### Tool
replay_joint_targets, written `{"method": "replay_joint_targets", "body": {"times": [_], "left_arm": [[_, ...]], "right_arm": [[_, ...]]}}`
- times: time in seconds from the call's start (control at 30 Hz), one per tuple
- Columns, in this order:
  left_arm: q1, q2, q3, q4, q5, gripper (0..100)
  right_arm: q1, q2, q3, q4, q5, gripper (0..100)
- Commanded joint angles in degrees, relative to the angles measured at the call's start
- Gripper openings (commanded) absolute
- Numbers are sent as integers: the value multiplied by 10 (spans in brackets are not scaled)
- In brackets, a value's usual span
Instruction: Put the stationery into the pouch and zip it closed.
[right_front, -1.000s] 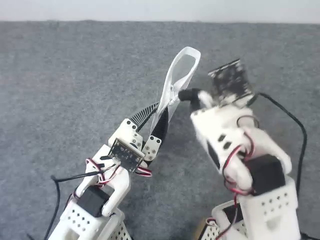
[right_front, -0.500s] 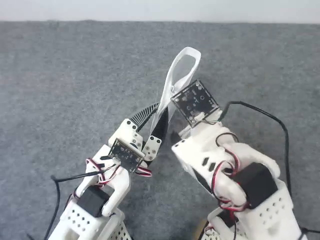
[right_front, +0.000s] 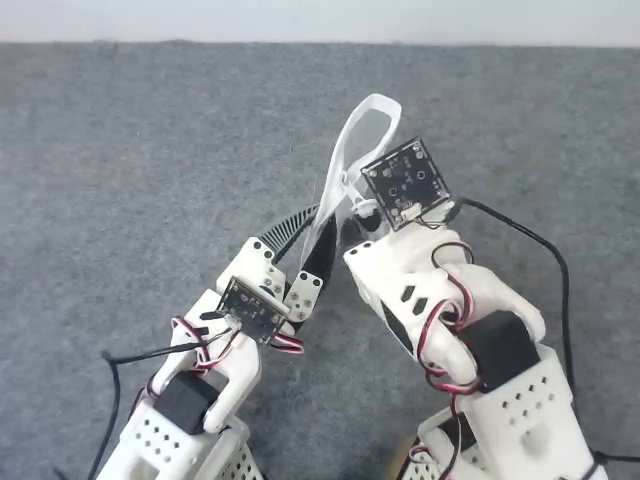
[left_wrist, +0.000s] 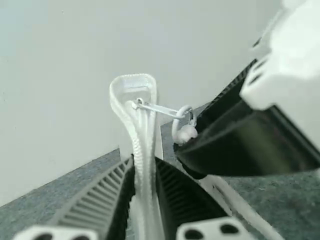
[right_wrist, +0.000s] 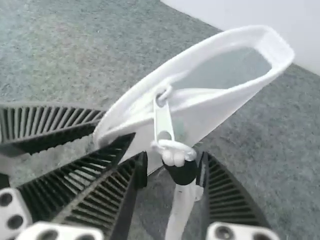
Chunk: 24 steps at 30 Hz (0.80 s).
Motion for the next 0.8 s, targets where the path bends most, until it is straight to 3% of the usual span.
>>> {"method": "replay_joint_targets", "body": {"times": [0.0, 0.5, 0.63, 0.77], "left_arm": [[-5, 0, -10, 11, -3, 9], [-1, 0, -10, 11, -3, 9], [-2, 0, -10, 11, -3, 9], [-1, 0, -10, 11, -3, 9]], "right_arm": [[18, -21, -7, -3, -4, 158], [37, -15, 66, -136, -3, 150], [38, -22, 60, -142, -2, 14], [63, -58, 42, -140, -5, 2]]}}
